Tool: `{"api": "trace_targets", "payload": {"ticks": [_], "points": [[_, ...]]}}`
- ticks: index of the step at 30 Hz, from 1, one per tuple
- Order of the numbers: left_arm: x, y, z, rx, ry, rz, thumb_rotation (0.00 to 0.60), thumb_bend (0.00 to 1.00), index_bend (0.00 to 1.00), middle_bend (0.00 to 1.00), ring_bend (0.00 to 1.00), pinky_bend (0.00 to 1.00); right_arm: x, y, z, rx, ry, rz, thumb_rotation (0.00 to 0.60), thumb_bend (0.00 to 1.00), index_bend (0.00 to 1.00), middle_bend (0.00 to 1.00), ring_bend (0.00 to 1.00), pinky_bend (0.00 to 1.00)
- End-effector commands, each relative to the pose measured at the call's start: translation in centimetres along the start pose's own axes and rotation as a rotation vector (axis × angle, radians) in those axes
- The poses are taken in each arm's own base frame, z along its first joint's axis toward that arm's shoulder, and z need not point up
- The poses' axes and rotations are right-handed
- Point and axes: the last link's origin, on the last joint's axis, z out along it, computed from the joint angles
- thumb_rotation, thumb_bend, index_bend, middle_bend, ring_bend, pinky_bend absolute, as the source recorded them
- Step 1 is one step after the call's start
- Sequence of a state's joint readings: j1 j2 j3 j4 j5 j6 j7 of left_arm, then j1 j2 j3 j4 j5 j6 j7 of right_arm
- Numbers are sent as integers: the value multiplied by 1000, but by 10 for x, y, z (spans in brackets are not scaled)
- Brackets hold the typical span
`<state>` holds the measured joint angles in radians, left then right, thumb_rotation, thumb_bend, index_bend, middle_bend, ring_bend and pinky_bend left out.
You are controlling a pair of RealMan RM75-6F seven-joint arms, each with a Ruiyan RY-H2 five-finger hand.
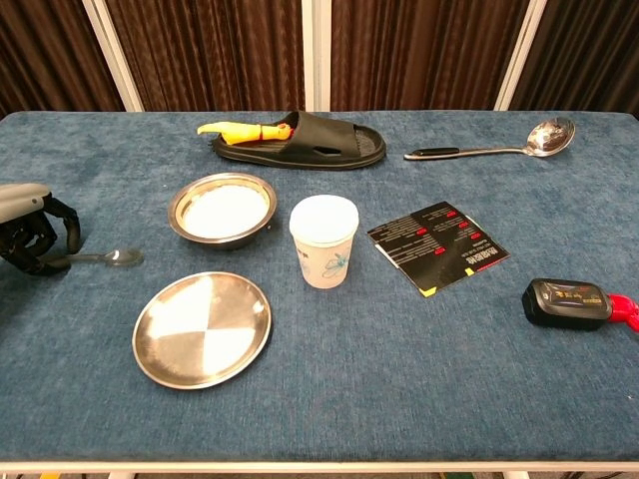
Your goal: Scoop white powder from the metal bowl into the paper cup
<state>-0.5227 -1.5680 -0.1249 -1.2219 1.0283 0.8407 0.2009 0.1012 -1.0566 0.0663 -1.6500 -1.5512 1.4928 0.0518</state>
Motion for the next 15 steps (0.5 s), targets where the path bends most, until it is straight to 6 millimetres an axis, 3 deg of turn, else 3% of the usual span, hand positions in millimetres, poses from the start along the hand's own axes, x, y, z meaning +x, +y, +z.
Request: {"api": "trace_targets", "payload": {"ticks": [1, 15], "points": [[-1, -1, 1, 6, -2, 8, 600, 381, 574, 924, 882, 1000, 0, 0, 0, -2, 0, 0, 600, 222, 73, 248, 0, 80], [0, -1, -2, 6, -9, 9, 600, 454, 604, 924, 882, 1000, 1, -1, -3, -1, 6, 0, 600, 222, 73, 252, 0, 79]]}}
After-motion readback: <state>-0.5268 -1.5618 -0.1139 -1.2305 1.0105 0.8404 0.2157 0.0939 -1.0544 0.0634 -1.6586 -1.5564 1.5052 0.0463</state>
